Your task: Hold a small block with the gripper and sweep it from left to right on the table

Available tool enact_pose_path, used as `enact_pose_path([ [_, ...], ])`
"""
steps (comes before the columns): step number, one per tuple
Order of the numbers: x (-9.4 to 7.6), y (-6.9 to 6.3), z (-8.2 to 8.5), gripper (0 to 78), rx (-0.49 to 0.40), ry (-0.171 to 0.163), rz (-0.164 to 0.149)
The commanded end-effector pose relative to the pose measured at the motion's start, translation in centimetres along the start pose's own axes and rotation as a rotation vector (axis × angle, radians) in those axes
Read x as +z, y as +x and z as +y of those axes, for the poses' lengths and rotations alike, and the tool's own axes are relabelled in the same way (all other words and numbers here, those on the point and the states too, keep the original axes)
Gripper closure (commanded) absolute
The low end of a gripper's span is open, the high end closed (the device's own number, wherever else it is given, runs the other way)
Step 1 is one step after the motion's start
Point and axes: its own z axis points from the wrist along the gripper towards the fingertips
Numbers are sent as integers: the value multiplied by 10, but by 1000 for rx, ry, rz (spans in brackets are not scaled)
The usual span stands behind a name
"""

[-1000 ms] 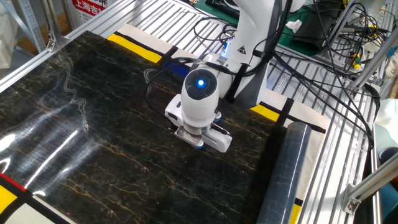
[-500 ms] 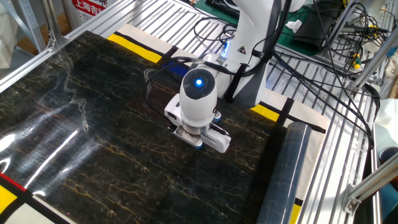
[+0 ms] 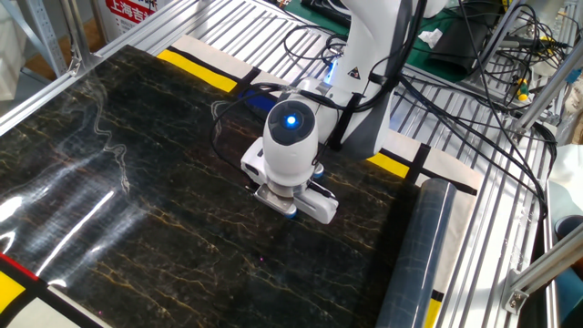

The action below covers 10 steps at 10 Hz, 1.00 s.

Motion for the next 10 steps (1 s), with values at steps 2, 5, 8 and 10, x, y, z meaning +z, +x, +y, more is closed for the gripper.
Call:
enact_pose_path([
  [2,3,3,0,764,16,-20,-1],
  [5,3,3,0,764,16,-27,-9],
  [8,3,3,0,764,19,-30,-13],
  [10,3,3,0,764,25,-31,-13],
])
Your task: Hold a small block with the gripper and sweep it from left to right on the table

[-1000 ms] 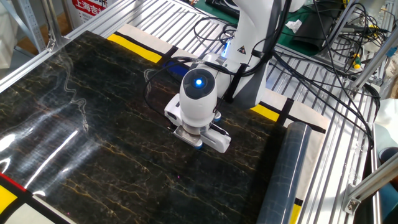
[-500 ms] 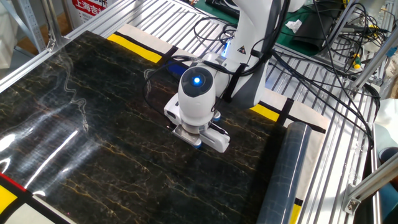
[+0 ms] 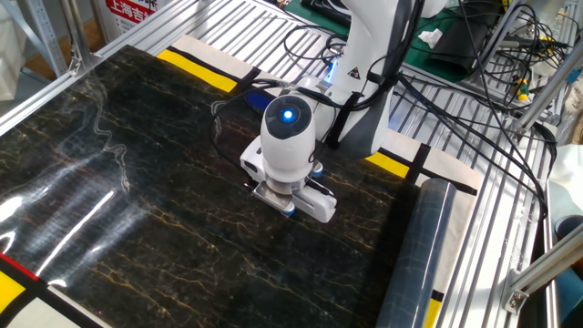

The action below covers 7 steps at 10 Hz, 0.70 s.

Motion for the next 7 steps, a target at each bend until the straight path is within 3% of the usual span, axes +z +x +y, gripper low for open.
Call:
enact_pose_path([
  [1,2,2,1,764,8,-1,5],
  [7,2,2,1,764,26,-15,-2],
])
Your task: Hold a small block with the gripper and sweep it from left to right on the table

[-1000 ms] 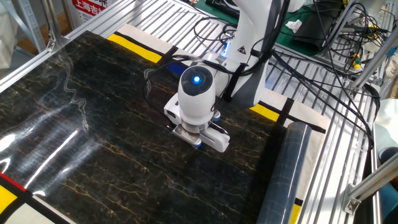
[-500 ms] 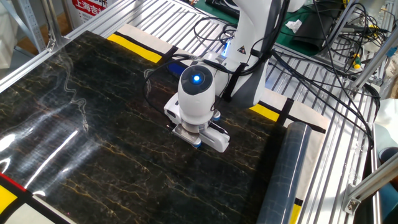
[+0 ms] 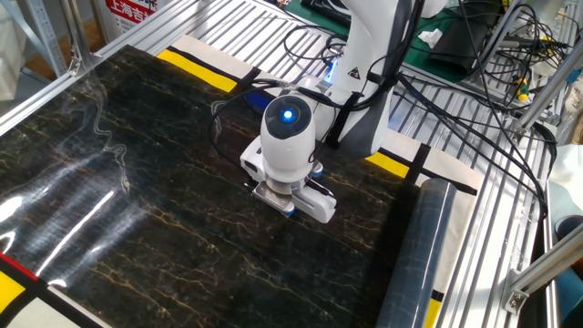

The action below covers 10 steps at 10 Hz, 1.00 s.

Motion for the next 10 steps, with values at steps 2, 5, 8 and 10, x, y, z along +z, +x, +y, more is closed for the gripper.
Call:
enact_pose_path([
  [2,2,2,1,764,15,-6,-11],
  [5,0,-5,-12,764,-4,2,-19],
  [8,-3,-15,-36,764,-29,8,-26],
  [10,-3,-19,-51,764,-43,16,-38],
])
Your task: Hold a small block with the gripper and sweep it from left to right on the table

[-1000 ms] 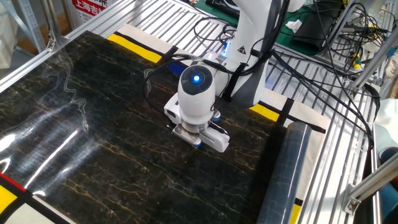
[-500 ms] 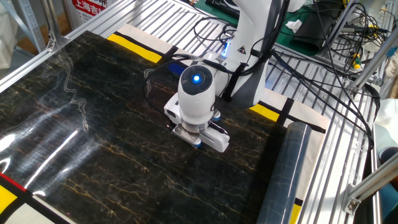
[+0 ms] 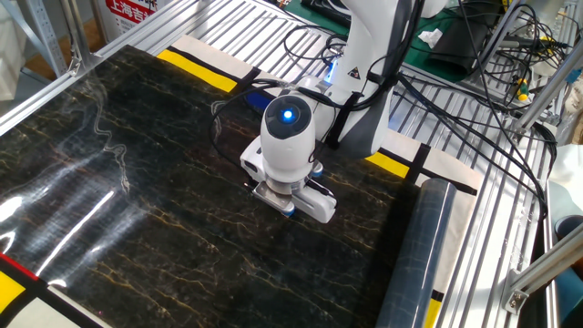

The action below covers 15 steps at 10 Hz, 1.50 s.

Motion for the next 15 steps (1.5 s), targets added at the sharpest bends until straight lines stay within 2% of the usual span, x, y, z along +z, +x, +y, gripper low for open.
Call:
enact_pose_path([
  [1,-3,-20,-52,764,-43,17,-39],
  [4,-2,-20,-53,764,-29,11,-48],
  [6,-2,-20,-53,764,-21,-8,-52],
  [9,0,-12,-50,764,-19,-8,-73],
  [10,1,-7,-45,764,-20,-8,-75],
  [13,7,-3,-30,764,-12,-16,-91],
  [14,7,-3,-30,764,-12,-16,-91],
  [15,13,-1,-20,764,-2,-20,-97],
])
